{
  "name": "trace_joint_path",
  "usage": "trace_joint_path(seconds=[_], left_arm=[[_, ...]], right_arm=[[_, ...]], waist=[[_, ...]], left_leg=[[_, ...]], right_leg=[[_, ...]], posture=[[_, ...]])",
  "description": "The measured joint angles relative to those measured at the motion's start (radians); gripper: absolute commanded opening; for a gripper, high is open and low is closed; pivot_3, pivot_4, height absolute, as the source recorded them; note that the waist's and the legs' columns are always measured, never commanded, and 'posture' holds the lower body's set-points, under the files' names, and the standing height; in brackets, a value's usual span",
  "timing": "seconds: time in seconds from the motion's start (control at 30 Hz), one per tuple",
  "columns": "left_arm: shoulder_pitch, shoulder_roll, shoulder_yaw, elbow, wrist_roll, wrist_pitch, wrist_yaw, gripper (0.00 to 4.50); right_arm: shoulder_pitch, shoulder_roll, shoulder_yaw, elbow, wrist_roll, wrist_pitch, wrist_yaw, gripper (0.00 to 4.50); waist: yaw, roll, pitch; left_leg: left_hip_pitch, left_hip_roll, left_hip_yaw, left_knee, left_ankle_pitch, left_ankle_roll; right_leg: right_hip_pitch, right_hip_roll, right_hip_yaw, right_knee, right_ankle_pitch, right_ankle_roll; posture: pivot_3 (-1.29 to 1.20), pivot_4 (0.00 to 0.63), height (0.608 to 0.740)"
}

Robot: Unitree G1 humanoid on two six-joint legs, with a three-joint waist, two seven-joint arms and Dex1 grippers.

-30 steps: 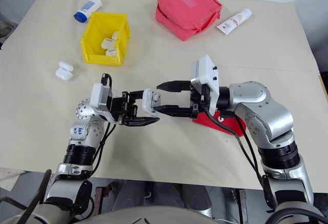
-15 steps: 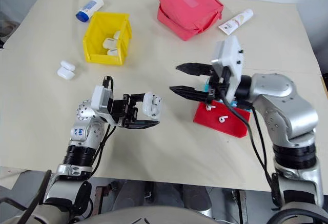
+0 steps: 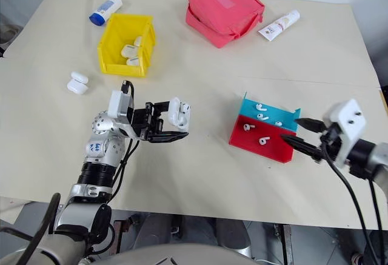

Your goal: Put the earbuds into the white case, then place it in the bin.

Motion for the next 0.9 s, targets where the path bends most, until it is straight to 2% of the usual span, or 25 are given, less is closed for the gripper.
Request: trace_joint_path(seconds=[0.13, 0.33, 0.53, 0.7, 0.9], left_arm=[[-0.001, -0.002, 0.0, -0.003, -0.003, 0.021, 0.0, 2.77], [-0.001, -0.006, -0.001, -0.024, -0.005, 0.046, 0.008, 2.77], [0.02, -0.002, -0.013, -0.126, -0.005, 0.079, 0.052, 2.77], [0.073, 0.011, -0.011, -0.176, -0.005, 0.086, 0.092, 2.77], [0.108, 0.018, -0.007, -0.23, -0.005, 0.087, 0.13, 2.77]], right_arm=[[0.072, 0.0, -0.061, 0.0, -0.015, -0.015, 0.015, 2.87], [0.014, 0.0, -0.048, -0.005, -0.012, -0.015, -0.004, 2.87], [-0.241, -0.006, 0.169, 0.0, -0.008, 0.054, -0.064, 2.87], [-0.524, -0.027, 0.412, 0.09, -0.069, 0.181, -0.114, 2.87], [-0.766, -0.022, 0.626, 0.194, -0.117, 0.3, -0.098, 2.87]], waist=[[-0.002, 0.0, 0.0], [-0.001, 0.0, 0.0], [-0.002, 0.001, 0.0], [-0.003, 0.001, 0.0], [-0.003, 0.001, 0.0]], left_leg=[[0.001, 0.0, 0.001, 0.0, 0.0, 0.0], [0.001, 0.0, 0.001, 0.001, 0.0, -0.001], [0.001, 0.0, 0.0, 0.001, 0.0, 0.0], [0.0, 0.0, 0.0, 0.002, 0.0, 0.0], [-0.003, 0.0, 0.0, 0.003, 0.0, 0.001]], right_leg=[[0.0, 0.001, 0.001, 0.0, 0.0, 0.0], [0.0, 0.001, 0.001, 0.0, 0.0, 0.001], [0.0, 0.0, 0.001, 0.001, 0.001, 0.001], [-0.002, -0.001, 0.001, 0.002, 0.001, 0.001], [-0.004, -0.003, 0.001, 0.005, 0.001, 0.001]], posture=[[0.0, 0.15, 0.74], [0.0, 0.15, 0.74], [0.0, 0.15, 0.74], [0.0, 0.15, 0.74], [0.0, 0.15, 0.74]])
